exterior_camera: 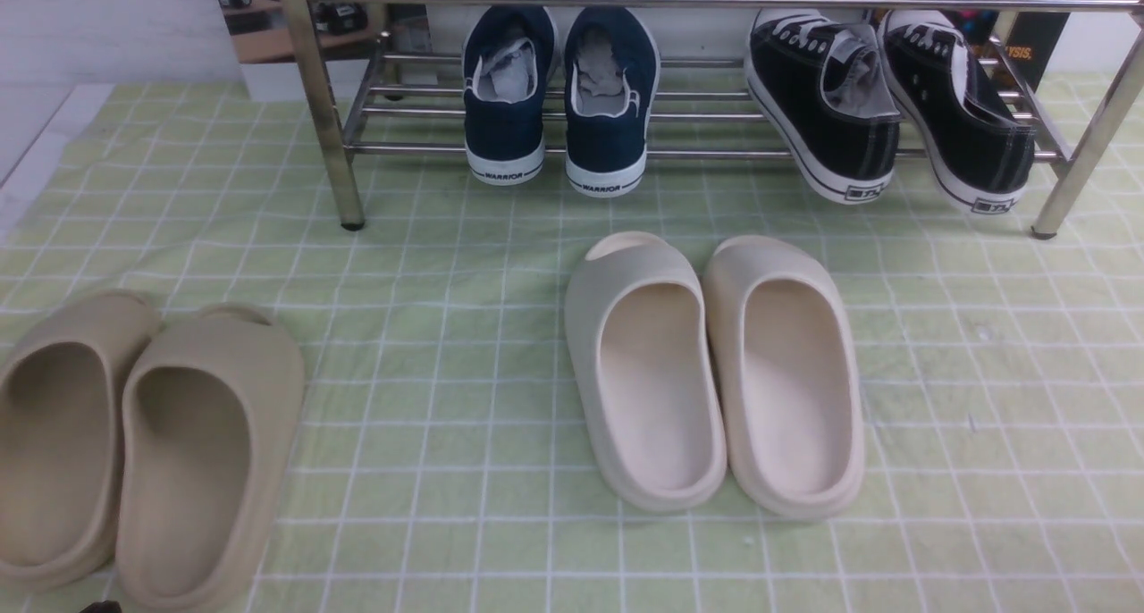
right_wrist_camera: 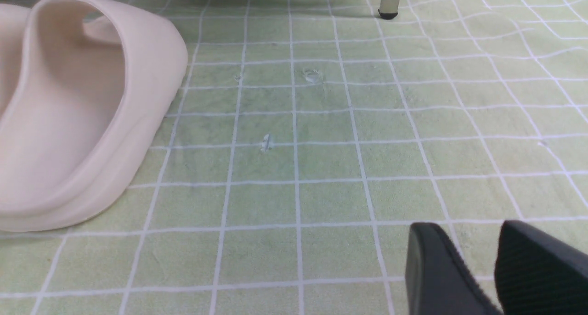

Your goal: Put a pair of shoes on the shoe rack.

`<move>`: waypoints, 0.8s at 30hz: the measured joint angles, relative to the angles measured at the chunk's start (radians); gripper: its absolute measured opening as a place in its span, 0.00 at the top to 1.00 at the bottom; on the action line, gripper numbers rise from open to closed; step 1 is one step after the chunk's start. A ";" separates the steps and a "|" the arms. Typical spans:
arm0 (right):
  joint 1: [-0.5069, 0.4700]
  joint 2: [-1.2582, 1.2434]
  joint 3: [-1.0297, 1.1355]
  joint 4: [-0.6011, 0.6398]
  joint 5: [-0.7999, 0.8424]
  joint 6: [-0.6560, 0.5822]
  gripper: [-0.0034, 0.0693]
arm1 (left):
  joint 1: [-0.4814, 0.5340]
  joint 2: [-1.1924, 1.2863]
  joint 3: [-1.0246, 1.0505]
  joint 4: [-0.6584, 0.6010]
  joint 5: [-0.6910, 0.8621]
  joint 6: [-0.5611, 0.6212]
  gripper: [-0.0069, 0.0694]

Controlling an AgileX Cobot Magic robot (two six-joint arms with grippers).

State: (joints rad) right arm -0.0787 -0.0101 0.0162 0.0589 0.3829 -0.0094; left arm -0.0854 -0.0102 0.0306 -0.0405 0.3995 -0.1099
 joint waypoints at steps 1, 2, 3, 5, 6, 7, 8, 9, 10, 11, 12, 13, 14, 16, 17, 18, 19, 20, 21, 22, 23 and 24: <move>0.000 0.000 0.000 0.000 0.000 0.000 0.62 | 0.000 0.000 0.000 0.000 0.000 0.000 0.90; 0.000 0.000 0.000 0.000 0.000 0.000 0.62 | 0.000 0.000 0.000 0.000 0.000 0.000 0.90; 0.000 0.000 0.000 0.000 0.000 0.000 0.62 | 0.000 0.000 0.000 0.000 0.000 0.000 0.90; 0.000 0.000 0.000 0.000 0.000 0.000 0.62 | 0.000 0.000 0.000 0.000 0.000 0.001 0.90; 0.000 0.000 0.000 0.000 0.000 0.000 0.62 | 0.000 0.000 0.000 0.000 0.000 0.002 0.90; 0.000 0.000 0.000 0.000 0.000 0.000 0.62 | 0.000 0.000 0.000 0.000 0.000 0.002 0.89; 0.000 0.000 0.000 0.000 0.000 0.000 0.62 | 0.000 0.000 0.000 0.000 0.000 0.002 0.89; 0.000 0.000 0.000 0.000 0.000 0.000 0.62 | 0.000 0.000 0.000 0.000 0.000 0.002 0.89; 0.000 0.000 0.000 0.000 0.000 0.000 0.62 | 0.000 0.000 0.000 0.000 0.000 0.002 0.89; 0.000 0.000 0.000 0.000 0.000 0.000 0.62 | 0.000 0.000 0.000 0.000 0.000 0.002 0.89; 0.000 0.000 0.000 0.000 0.000 0.000 0.62 | 0.000 0.000 0.000 0.000 0.000 0.002 0.89; 0.000 0.000 0.000 0.000 0.000 0.000 0.62 | 0.000 0.000 0.000 0.000 0.000 0.002 0.88; 0.000 0.000 0.000 0.000 0.000 0.000 0.62 | 0.000 0.000 0.000 0.000 0.000 0.003 0.88; 0.000 0.000 0.000 0.000 0.000 0.000 0.62 | 0.000 0.000 0.000 0.000 0.000 0.003 0.88; 0.000 0.000 0.000 0.000 0.000 0.000 0.62 | 0.000 0.000 0.000 0.000 0.000 0.003 0.88; 0.000 0.000 0.000 0.000 0.000 0.000 0.62 | 0.000 0.000 0.000 0.000 0.000 0.003 0.87; 0.000 0.000 0.000 0.000 0.000 0.000 0.62 | 0.000 0.000 0.000 0.000 0.000 0.003 0.87; 0.000 0.000 0.000 0.000 0.000 0.000 0.62 | 0.000 0.000 0.000 0.000 0.000 0.003 0.87; 0.000 0.000 0.000 0.000 0.000 0.000 0.62 | 0.000 0.000 0.000 0.000 0.000 0.003 0.87; 0.000 0.000 0.000 0.000 0.000 0.000 0.62 | 0.000 0.000 0.000 0.000 0.000 0.003 0.87; 0.000 0.000 0.000 0.000 0.000 0.000 0.62 | 0.000 0.000 0.000 0.000 0.000 0.003 0.87; 0.000 0.000 0.000 0.000 0.000 0.000 0.62 | 0.000 0.000 0.000 0.000 0.000 0.003 0.87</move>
State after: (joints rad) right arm -0.0787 -0.0101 0.0162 0.0589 0.3829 -0.0094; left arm -0.0854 -0.0102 0.0306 -0.0405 0.3997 -0.1068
